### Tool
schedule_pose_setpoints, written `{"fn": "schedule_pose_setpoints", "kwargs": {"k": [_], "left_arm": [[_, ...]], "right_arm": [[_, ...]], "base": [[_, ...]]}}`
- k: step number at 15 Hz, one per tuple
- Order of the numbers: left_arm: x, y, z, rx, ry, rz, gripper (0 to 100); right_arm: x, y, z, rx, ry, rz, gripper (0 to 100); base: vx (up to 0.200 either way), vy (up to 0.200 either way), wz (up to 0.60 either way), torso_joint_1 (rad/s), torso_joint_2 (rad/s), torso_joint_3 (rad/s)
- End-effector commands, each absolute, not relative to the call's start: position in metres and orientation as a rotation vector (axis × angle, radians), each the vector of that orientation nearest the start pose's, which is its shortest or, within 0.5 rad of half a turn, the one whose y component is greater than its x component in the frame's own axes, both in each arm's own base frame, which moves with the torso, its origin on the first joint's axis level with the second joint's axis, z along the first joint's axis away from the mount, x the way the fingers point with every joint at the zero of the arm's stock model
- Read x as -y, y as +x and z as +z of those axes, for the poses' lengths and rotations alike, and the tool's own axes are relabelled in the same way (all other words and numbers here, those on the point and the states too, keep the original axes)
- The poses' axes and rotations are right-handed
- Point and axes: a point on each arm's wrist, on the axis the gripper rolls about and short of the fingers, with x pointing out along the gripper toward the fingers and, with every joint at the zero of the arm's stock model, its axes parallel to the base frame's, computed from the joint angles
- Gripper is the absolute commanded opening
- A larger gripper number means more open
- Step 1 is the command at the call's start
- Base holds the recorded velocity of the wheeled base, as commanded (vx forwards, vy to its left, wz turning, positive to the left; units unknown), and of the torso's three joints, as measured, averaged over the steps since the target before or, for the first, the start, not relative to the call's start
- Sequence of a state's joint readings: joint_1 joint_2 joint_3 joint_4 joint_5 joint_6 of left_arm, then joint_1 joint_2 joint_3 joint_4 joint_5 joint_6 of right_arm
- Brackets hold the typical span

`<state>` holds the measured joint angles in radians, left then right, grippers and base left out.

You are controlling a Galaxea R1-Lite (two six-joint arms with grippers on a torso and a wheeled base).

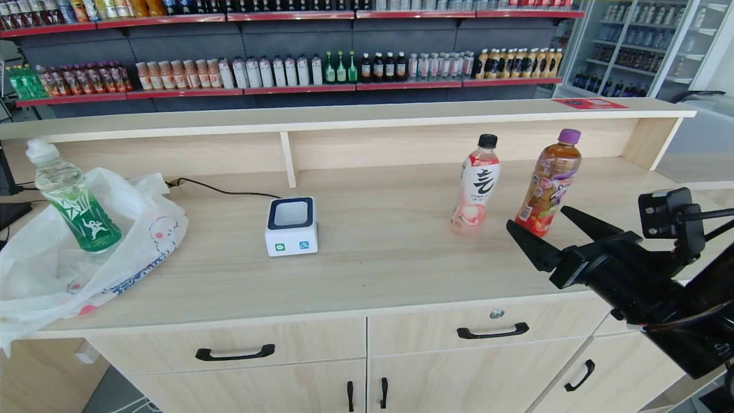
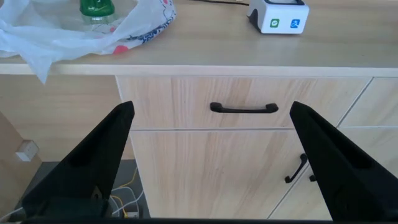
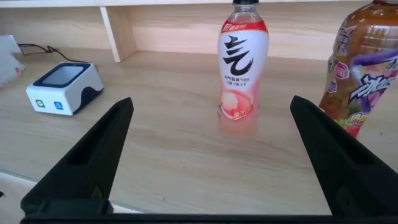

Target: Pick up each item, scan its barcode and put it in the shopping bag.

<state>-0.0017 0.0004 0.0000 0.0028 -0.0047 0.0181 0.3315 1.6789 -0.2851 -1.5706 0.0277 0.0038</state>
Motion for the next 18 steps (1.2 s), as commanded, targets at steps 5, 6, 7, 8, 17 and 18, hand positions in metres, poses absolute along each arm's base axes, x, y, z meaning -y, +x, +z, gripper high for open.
{"fn": "schedule_pose_setpoints", "kwargs": {"k": [5, 6, 7, 8, 17, 18], "left_arm": [[0.000, -0.023, 0.075, -0.003, 0.017, -0.005, 100], [0.000, -0.023, 0.075, -0.003, 0.015, -0.005, 100], [0.000, -0.023, 0.075, -0.003, 0.015, -0.005, 100], [0.000, -0.023, 0.075, -0.003, 0.015, -0.005, 100], [0.000, -0.023, 0.075, -0.003, 0.018, -0.005, 100], [0.000, -0.023, 0.075, -0.003, 0.018, -0.005, 100]], "right_arm": [[-0.090, 0.238, 0.150, 0.153, 0.030, 0.388, 100], [-0.093, 0.245, 0.151, 0.160, 0.032, 0.388, 100], [-0.096, 0.253, 0.150, 0.167, 0.033, 0.386, 100], [-0.099, 0.263, 0.150, 0.175, 0.037, 0.385, 100], [-0.103, 0.312, 0.123, 0.132, 0.057, 0.347, 100], [-0.101, 0.315, 0.120, 0.127, 0.055, 0.338, 100]], "base": [[0.000, 0.000, 0.00, 0.000, 0.00, 0.000], [0.000, 0.000, 0.00, 0.000, 0.00, 0.000], [0.000, 0.000, 0.00, 0.000, 0.00, 0.000], [0.000, 0.000, 0.00, 0.000, 0.00, 0.000], [0.000, 0.000, 0.00, 0.000, 0.00, 0.000], [0.000, 0.000, 0.00, 0.000, 0.00, 0.000]]}}
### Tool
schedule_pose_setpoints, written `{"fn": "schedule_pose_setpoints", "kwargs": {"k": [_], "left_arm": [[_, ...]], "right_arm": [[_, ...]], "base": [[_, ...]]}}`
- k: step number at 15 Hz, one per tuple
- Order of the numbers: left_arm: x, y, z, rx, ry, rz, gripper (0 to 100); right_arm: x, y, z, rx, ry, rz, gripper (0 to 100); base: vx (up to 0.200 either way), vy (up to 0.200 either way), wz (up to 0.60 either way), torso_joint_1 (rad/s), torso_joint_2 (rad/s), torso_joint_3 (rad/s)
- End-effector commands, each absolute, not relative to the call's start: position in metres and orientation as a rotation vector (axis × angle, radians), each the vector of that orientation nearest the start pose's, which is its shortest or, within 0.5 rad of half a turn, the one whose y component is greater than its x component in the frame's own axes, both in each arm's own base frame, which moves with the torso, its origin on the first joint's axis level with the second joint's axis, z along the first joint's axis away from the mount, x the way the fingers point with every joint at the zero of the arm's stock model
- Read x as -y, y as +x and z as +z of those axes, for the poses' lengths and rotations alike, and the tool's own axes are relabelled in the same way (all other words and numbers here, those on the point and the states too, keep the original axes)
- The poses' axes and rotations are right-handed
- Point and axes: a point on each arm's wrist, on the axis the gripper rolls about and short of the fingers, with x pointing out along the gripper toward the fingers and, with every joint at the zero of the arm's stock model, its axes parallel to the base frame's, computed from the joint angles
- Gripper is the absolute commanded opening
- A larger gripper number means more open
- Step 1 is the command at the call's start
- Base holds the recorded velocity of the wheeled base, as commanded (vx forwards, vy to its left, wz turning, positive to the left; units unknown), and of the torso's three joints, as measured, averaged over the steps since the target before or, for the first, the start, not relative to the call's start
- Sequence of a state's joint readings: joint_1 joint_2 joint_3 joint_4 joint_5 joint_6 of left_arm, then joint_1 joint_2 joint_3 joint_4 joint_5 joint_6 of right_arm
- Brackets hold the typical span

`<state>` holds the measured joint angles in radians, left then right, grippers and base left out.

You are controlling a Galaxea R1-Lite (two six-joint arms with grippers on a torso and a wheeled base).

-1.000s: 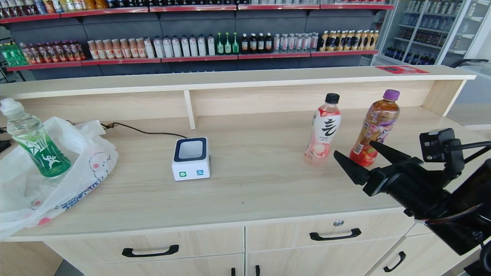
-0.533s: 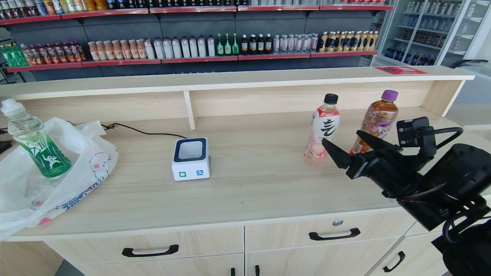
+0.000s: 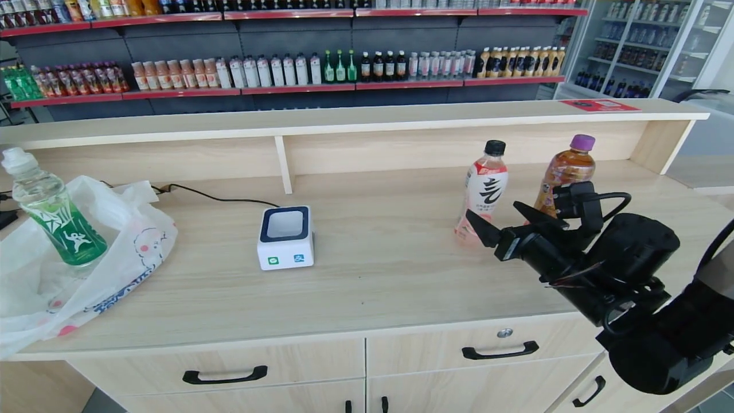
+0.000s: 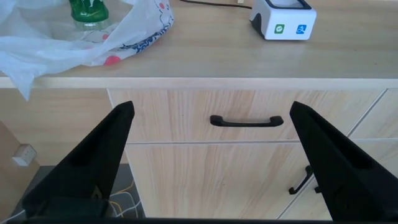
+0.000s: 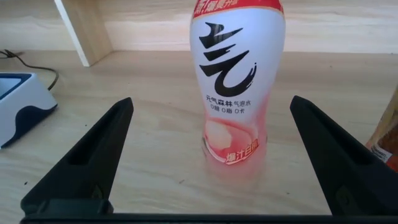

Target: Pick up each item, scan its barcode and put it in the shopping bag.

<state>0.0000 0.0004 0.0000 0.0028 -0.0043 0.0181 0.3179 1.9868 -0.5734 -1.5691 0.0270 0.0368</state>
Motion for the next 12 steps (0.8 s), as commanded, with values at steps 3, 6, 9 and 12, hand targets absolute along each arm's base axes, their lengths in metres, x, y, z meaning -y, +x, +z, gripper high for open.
{"fn": "schedule_pose_setpoints", "kwargs": {"k": [3, 6, 9, 12], "left_arm": [[0.000, -0.023, 0.075, -0.003, 0.018, -0.005, 100], [0.000, -0.023, 0.075, -0.001, 0.018, -0.005, 100], [0.000, -0.023, 0.075, -0.001, 0.018, -0.005, 100], [0.000, -0.023, 0.075, 0.000, 0.020, -0.005, 100]], "right_arm": [[-0.094, 0.331, 0.121, 0.153, 0.056, 0.304, 100], [-0.095, 0.337, 0.116, 0.150, 0.056, 0.301, 100], [-0.096, 0.350, 0.115, 0.172, 0.058, 0.297, 100], [-0.098, 0.357, 0.112, 0.176, 0.058, 0.297, 100]], "base": [[0.000, 0.000, 0.00, 0.000, 0.00, 0.000], [0.000, 0.000, 0.00, 0.000, 0.00, 0.000], [0.000, 0.000, 0.00, 0.000, 0.00, 0.000], [0.000, 0.000, 0.00, 0.000, 0.00, 0.000]]}}
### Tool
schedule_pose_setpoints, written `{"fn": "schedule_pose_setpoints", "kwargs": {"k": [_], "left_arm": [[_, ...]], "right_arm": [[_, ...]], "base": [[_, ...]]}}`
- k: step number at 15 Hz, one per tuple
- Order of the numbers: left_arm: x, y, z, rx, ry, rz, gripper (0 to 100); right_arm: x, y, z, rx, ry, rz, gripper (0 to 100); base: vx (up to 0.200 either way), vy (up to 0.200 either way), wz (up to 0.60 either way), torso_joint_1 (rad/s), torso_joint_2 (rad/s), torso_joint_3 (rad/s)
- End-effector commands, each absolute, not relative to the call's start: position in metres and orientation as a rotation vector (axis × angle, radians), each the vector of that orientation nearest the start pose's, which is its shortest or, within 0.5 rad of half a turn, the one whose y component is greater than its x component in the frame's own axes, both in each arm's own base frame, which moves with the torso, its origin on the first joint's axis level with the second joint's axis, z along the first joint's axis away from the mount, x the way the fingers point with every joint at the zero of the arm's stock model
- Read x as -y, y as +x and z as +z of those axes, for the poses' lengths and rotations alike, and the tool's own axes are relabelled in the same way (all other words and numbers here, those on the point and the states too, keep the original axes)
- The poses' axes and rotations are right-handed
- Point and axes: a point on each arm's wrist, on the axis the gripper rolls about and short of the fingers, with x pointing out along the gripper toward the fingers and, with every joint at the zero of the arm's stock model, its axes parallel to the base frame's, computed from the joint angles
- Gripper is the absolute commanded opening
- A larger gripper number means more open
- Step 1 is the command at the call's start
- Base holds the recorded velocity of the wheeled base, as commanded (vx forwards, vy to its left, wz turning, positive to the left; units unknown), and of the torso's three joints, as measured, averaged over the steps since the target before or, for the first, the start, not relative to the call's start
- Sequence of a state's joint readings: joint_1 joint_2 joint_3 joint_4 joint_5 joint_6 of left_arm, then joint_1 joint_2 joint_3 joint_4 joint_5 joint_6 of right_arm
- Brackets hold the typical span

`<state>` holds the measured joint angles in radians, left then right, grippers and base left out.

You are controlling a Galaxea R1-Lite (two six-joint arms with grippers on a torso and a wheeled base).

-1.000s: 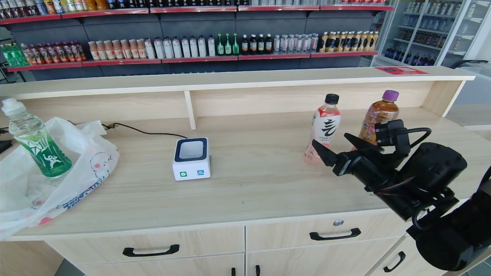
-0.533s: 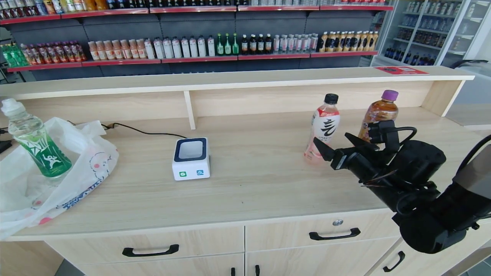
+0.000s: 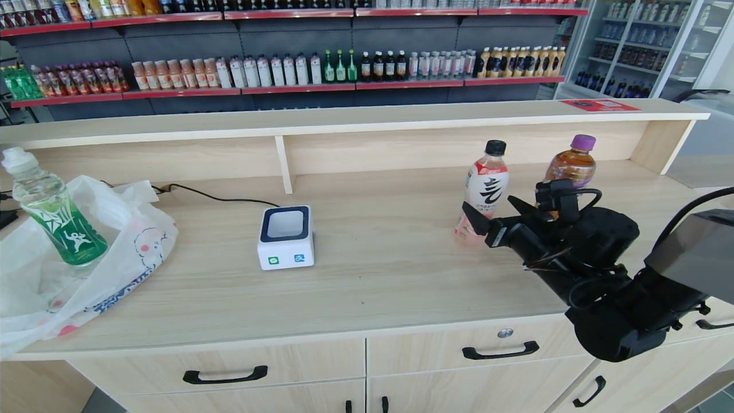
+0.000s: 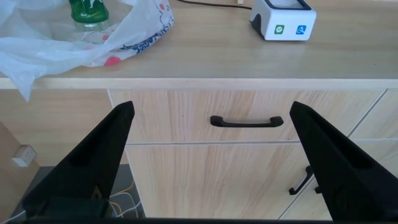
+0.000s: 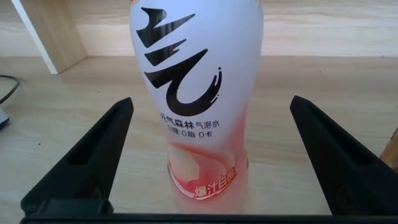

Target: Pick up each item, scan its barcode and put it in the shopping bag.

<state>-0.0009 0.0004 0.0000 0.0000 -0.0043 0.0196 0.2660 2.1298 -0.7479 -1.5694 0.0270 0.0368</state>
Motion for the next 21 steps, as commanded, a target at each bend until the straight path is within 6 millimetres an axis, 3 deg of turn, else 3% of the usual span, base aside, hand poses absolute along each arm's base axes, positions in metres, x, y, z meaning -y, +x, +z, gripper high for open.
{"fn": "schedule_pose_setpoints", "kwargs": {"k": [1, 13, 21], "left_arm": [[0.000, -0.023, 0.075, 0.000, 0.020, -0.005, 100], [0.000, -0.023, 0.076, 0.003, 0.025, -0.006, 100], [0.000, -0.023, 0.076, 0.003, 0.038, -0.005, 100]], "right_arm": [[-0.099, 0.360, 0.112, 0.181, 0.057, 0.297, 100], [-0.113, 0.399, 0.098, 0.242, 0.044, 0.301, 100], [-0.119, 0.405, 0.097, 0.262, 0.038, 0.310, 100]], "base": [[0.000, 0.000, 0.00, 0.000, 0.00, 0.000], [0.000, 0.000, 0.00, 0.000, 0.00, 0.000], [0.000, 0.000, 0.00, 0.000, 0.00, 0.000]]}}
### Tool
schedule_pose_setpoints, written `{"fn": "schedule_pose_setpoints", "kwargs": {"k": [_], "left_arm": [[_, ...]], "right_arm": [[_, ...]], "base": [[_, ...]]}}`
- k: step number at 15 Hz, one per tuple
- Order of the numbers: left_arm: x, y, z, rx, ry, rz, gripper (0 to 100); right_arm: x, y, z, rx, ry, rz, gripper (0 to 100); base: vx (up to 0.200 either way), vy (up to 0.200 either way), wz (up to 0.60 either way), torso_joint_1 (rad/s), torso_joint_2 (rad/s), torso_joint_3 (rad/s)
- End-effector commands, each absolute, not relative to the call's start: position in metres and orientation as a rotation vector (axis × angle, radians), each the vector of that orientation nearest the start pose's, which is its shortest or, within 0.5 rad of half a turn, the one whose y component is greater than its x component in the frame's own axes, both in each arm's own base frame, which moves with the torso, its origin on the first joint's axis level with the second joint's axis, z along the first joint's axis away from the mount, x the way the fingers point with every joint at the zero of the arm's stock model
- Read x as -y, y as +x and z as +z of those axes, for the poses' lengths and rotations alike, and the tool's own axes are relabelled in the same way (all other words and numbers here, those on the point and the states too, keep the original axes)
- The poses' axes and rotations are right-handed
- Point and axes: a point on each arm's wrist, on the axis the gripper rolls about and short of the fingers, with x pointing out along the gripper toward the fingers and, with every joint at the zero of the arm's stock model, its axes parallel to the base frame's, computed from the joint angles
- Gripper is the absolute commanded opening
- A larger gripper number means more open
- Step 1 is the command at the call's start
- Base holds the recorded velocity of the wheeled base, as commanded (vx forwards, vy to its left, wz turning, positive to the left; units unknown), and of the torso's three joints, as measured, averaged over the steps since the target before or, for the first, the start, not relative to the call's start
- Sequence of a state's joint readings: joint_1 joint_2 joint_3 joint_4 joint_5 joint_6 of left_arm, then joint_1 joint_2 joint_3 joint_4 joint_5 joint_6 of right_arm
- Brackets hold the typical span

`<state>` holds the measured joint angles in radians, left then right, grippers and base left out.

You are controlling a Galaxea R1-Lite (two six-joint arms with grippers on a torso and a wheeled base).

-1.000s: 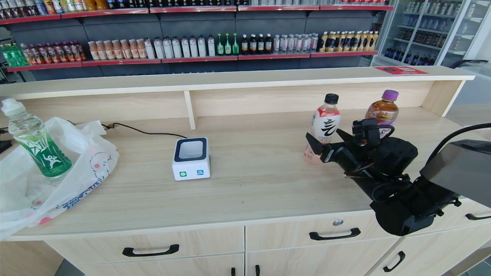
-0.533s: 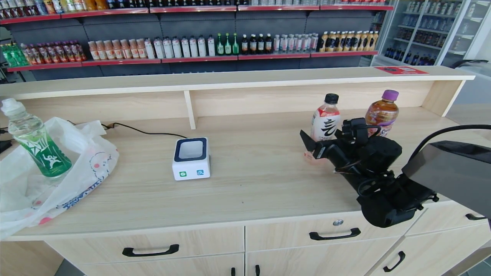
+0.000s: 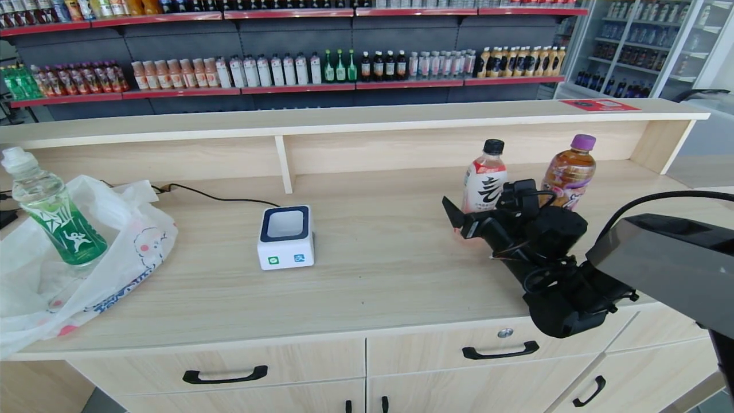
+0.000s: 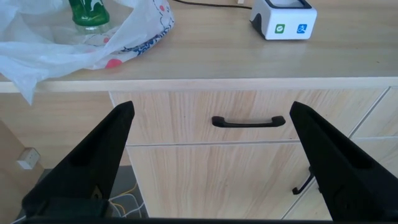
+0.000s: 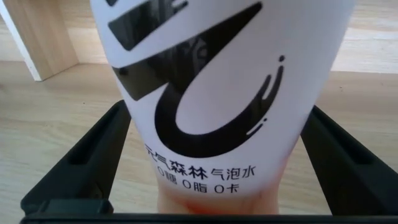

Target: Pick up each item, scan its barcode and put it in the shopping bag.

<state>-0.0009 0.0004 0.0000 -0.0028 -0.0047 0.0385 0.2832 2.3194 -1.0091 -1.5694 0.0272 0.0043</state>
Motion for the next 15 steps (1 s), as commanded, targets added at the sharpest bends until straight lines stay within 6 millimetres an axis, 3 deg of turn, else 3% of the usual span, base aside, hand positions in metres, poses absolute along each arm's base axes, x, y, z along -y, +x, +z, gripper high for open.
{"fn": "schedule_pose_setpoints", "kwargs": {"k": [1, 7, 8, 15], "left_arm": [[0.0001, -0.0228, 0.0758, 0.003, 0.038, -0.005, 100], [0.0001, -0.0228, 0.0758, 0.003, 0.040, -0.005, 100], [0.0001, -0.0228, 0.0758, 0.003, 0.040, -0.005, 100], [0.0001, -0.0228, 0.0760, 0.005, 0.040, -0.005, 100]], "right_arm": [[-0.1188, 0.4052, 0.0969, 0.262, 0.038, 0.310, 100], [-0.1189, 0.4053, 0.0963, 0.263, 0.025, 0.308, 100], [-0.1188, 0.4052, 0.0969, 0.264, 0.025, 0.308, 0], [-0.1184, 0.4050, 0.0982, 0.266, 0.035, 0.296, 0]], "base": [[0.000, 0.000, 0.00, 0.000, 0.00, 0.000], [0.000, 0.000, 0.00, 0.000, 0.00, 0.000], [0.000, 0.000, 0.00, 0.000, 0.00, 0.000], [0.000, 0.000, 0.00, 0.000, 0.00, 0.000]]}}
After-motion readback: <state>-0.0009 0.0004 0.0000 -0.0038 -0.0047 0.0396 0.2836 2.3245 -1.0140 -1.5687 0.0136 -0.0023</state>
